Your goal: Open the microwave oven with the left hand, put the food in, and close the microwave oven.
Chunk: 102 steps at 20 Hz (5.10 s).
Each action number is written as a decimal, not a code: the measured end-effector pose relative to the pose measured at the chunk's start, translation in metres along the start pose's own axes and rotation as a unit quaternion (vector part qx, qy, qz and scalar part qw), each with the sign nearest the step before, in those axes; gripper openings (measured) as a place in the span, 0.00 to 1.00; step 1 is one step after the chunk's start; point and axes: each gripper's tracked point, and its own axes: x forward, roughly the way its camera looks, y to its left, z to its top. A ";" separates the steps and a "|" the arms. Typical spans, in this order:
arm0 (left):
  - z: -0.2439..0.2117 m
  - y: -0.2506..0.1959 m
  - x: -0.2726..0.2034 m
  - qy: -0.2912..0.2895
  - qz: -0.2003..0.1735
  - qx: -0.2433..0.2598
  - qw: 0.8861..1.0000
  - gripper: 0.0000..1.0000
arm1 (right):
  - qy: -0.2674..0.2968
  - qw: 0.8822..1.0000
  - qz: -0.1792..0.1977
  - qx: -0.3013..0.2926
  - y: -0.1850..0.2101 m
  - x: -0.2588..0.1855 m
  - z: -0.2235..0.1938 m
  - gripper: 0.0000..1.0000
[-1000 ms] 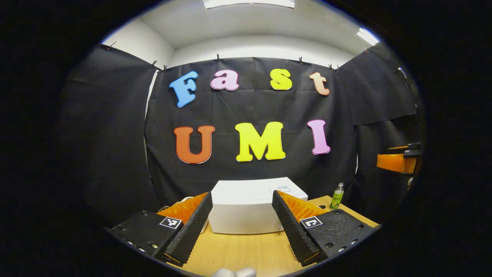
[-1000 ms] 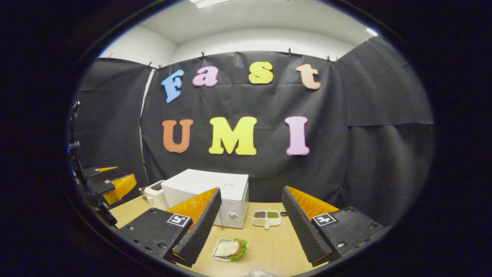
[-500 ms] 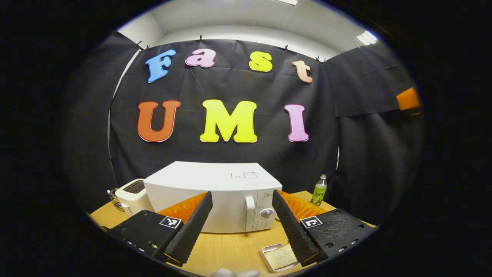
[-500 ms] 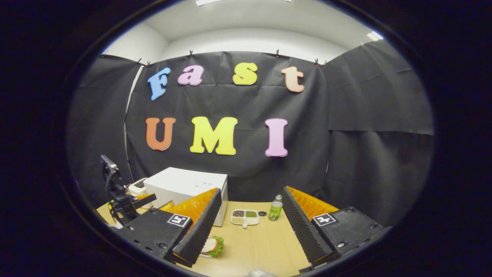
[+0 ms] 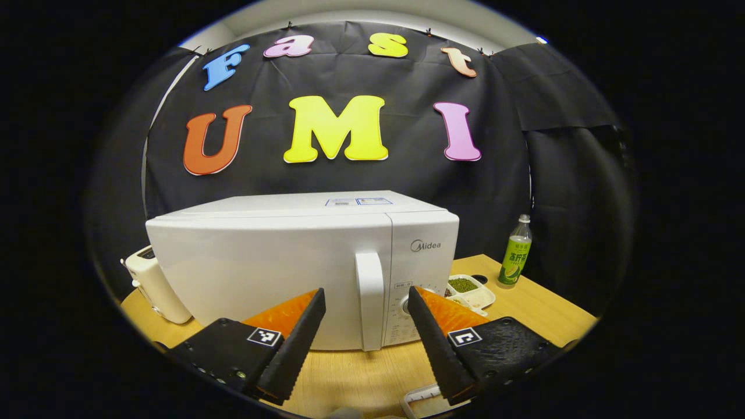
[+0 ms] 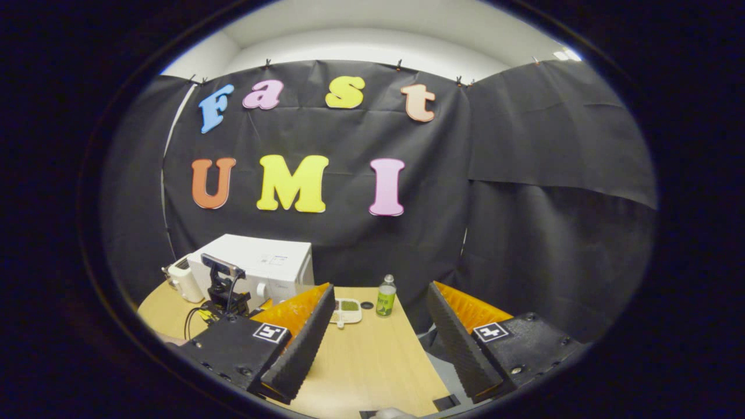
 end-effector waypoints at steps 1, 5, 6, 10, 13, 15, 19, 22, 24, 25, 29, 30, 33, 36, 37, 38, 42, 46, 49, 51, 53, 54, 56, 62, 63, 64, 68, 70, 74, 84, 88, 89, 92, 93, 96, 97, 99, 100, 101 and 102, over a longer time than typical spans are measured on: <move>-0.004 -0.001 0.006 0.000 -0.002 0.006 1.000 0.80 | 0.011 1.000 -0.003 0.003 -0.001 0.000 -0.006 0.92; -0.006 0.001 0.014 0.004 -0.003 -0.010 1.000 0.36 | 0.021 1.000 -0.008 0.003 -0.005 -0.004 -0.012 0.92; -0.007 -0.003 0.017 0.003 -0.005 -0.013 1.000 0.36 | 0.019 1.000 -0.007 0.003 -0.004 -0.005 -0.011 0.92; -0.008 -0.001 0.011 0.010 -0.017 -0.020 1.000 0.20 | 0.015 1.000 0.000 -0.003 0.002 -0.012 -0.006 1.00; -0.009 -0.002 0.010 0.026 -0.025 -0.037 0.999 0.13 | 0.011 1.000 0.011 0.001 0.010 -0.015 -0.003 0.92; -0.008 -0.002 0.010 0.029 -0.029 -0.033 0.999 0.09 | 0.008 1.000 0.017 0.001 0.013 -0.017 -0.002 1.00; -0.017 -0.003 -0.022 0.037 -0.042 -0.041 0.998 0.09 | 0.003 0.999 0.032 0.003 0.021 -0.018 0.000 0.92; -0.022 0.003 -0.057 0.022 -0.049 -0.012 0.998 0.09 | 0.003 0.999 0.045 -0.015 0.030 -0.020 -0.005 1.00; -0.028 0.010 -0.081 0.028 -0.056 -0.018 0.998 0.09 | 0.003 0.998 0.061 -0.020 0.042 -0.021 -0.007 0.92; -0.029 0.014 -0.092 0.026 -0.058 -0.018 0.998 0.09 | 0.003 0.997 0.069 -0.021 0.049 -0.021 -0.007 0.92; -0.039 0.034 -0.135 0.035 -0.053 -0.003 0.998 0.14 | -0.001 0.994 0.105 -0.024 0.077 -0.024 -0.008 0.92; -0.042 0.040 -0.144 0.038 -0.050 0.000 0.998 0.14 | -0.006 0.993 0.113 -0.024 0.083 -0.026 -0.008 0.92; -0.048 0.058 -0.168 0.049 -0.035 0.002 0.998 0.20 | -0.008 0.991 0.135 -0.023 0.099 -0.029 -0.012 1.00; -0.054 0.077 -0.189 0.057 -0.016 0.008 0.998 0.24 | -0.005 0.989 0.149 -0.012 0.110 -0.029 -0.017 0.92; -0.055 0.084 -0.196 0.061 -0.010 0.010 0.998 0.24 | -0.002 0.988 0.153 -0.009 0.114 -0.030 -0.020 0.92; -0.057 0.091 -0.200 0.063 -0.006 0.011 0.998 0.27 | 0.001 0.988 0.157 -0.007 0.117 -0.030 -0.023 0.92; -0.060 0.121 -0.220 0.068 0.014 0.017 0.997 0.52 | 0.009 0.985 0.169 -0.010 0.130 -0.027 -0.032 0.92; -0.060 0.150 -0.242 0.066 0.029 0.029 0.997 0.71 | 0.017 0.983 0.185 -0.015 0.150 -0.025 -0.041 0.92; -0.060 0.176 -0.262 0.064 0.048 0.036 0.996 0.92 | 0.027 0.979 0.202 -0.021 0.168 -0.019 -0.050 0.92; -0.065 0.195 -0.274 0.070 0.068 0.035 0.995 0.95 | 0.038 0.977 0.208 -0.023 0.175 -0.014 -0.060 0.92; -0.065 0.215 -0.288 0.071 0.089 0.039 0.993 0.95 | 0.048 0.976 0.212 -0.026 0.179 -0.009 -0.070 0.92; -0.068 0.223 -0.293 0.074 0.098 0.040 0.992 0.95 | 0.052 0.975 0.212 -0.030 0.180 -0.007 -0.075 0.92; -0.073 0.244 -0.308 0.082 0.118 0.046 0.988 0.95 | 0.062 0.974 0.213 -0.041 0.180 0.002 -0.089 0.92; -0.078 0.295 -0.352 0.101 0.180 0.049 0.977 0.95 | 0.121 0.964 0.230 -0.051 0.182 0.033 -0.145 0.93; -0.078 0.301 -0.358 0.103 0.188 0.051 0.975 0.95 | 0.132 0.962 0.234 -0.051 0.182 0.040 -0.157 1.00; -0.078 0.305 -0.365 0.105 0.196 0.048 0.974 0.96 | 0.150 0.959 0.236 -0.052 0.181 0.049 -0.173 1.00; -0.072 0.310 -0.386 0.109 0.224 0.036 0.968 0.95 | 0.224 0.942 0.250 -0.019 0.182 0.086 -0.228 0.92; -0.065 0.305 -0.390 0.110 0.231 0.034 0.966 0.95 | 0.269 0.929 0.256 0.007 0.183 0.102 -0.255 1.00; -0.052 0.285 -0.393 0.108 0.245 0.023 0.963 0.95 | 0.336 0.900 0.272 0.055 0.187 0.131 -0.289 0.81; -0.016 0.229 -0.395 0.116 0.299 0.006 0.947 0.95 | 0.480 0.773 0.317 0.268 0.211 0.137 -0.305 0.36; -0.009 0.209 -0.403 0.121 0.321 -0.015 0.939 0.95 | 0.488 0.751 0.331 0.298 0.209 0.135 -0.294 0.29; -0.006 0.205 -0.406 0.121 0.325 -0.018 0.938 0.95 | 0.487 0.746 0.337 0.306 0.210 0.134 -0.288 0.36; 0.005 0.200 -0.409 0.118 0.323 -0.012 0.939 0.95 | 0.473 0.730 0.352 0.346 0.222 0.129 -0.262 0.27; 0.009 0.199 -0.409 0.117 0.320 -0.007 0.940 0.95 | 0.466 0.727 0.354 0.360 0.228 0.129 -0.251 0.35; 0.021 0.200 -0.405 0.109 0.300 0.007 0.948 0.95 | 0.437 0.721 0.358 0.401 0.253 0.130 -0.222 0.35; 0.024 0.201 -0.402 0.107 0.291 0.009 0.951 0.95 | 0.427 0.723 0.353 0.412 0.264 0.133 -0.215 0.27; 0.033 0.201 -0.393 0.096 0.263 0.013 0.960 0.95 | 0.399 0.729 0.338 0.441 0.287 0.142 -0.201 0.35; 0.035 0.202 -0.388 0.097 0.246 0.016 0.964 0.95 | 0.382 0.731 0.329 0.459 0.300 0.150 -0.194 0.27; 0.037 0.205 -0.385 0.099 0.232 0.022 0.967 0.95 | 0.364 0.731 0.320 0.480 0.315 0.157 -0.186 0.27; 0.040 0.208 -0.383 0.099 0.218 0.029 0.971 0.95 | 0.348 0.727 0.317 0.500 0.330 0.163 -0.179 0.35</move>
